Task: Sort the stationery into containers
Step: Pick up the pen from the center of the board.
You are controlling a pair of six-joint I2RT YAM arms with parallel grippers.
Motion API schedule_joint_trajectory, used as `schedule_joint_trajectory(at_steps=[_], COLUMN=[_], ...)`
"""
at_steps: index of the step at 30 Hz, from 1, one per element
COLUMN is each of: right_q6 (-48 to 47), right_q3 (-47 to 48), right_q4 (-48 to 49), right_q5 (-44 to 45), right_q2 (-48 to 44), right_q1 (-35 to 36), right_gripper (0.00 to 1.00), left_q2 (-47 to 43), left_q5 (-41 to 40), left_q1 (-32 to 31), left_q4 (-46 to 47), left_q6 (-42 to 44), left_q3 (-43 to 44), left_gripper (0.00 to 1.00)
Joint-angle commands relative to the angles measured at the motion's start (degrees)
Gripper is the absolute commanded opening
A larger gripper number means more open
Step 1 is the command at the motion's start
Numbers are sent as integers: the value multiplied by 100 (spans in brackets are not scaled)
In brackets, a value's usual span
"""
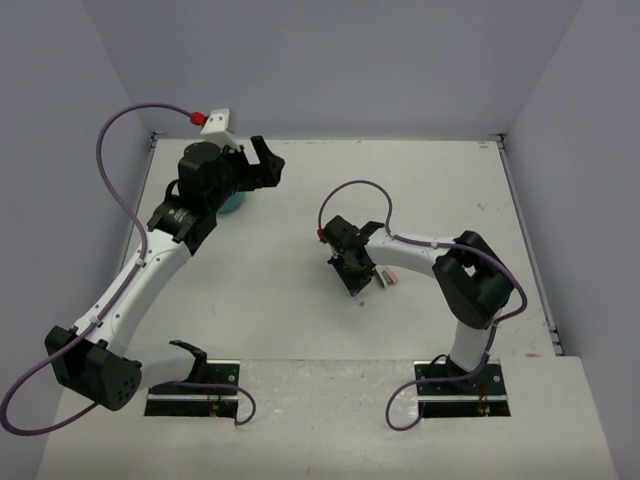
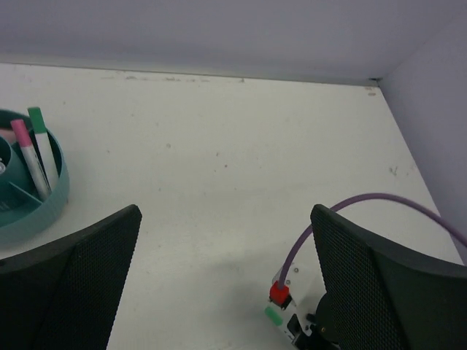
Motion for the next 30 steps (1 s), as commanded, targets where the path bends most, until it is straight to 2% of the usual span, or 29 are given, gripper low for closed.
schedule_joint_trajectory(at_steps=[1,3,5,7,9,12,13,14,22,24,26,30], right_q6=[-24,-28,-38,-141,-175,33,70,114,308,323,350,344], right_q3=[28,-179,-439,-825,-1522,-1845,-1843,-1836,-1763,-1757,-1767,-1745], right_q4=[229,546,1312,2009,3142,4141,4250,4325,4489,4477,4480,4474], right_q5=[-29,-207,-653,-1423,-2440,-2847,-2884,-2934,-2867,-2819,-2688,-2669], right_q2=[-268,-966,-1763,-2568,-3653,-4184,-4267,-4332,-4470,-4478,-4532,-4599], right_q1=[38,31,-13,-49,-55,-81,-84,-90,-90,-90,-100,-108], right_gripper=[0,0,0,0,0,0,0,0,0,0,0,0], left_q2=[-306,-374,-442,-498,-537,-509,-494,-462,-348,-335,-335,-307], left_q5=[710,1033,1672,2661,4491,5828,5935,6002,6080,6117,6134,6111], left_q1=[63,117,231,242,240,111,5,-64,-349,-383,-400,-400], left_q4=[-91,-100,105,589,1944,3632,4146,4244,4546,4626,4596,4407], left_q6=[-60,-114,-202,-251,-610,-1684,-1824,-1850,-1969,-1999,-1998,-1943], left_q3=[-499,-685,-943,-1086,-1435,-2054,-2187,-2203,-2208,-2217,-2208,-2147], left_gripper=[100,100,100,100,100,100,99,98,75,73,62,31])
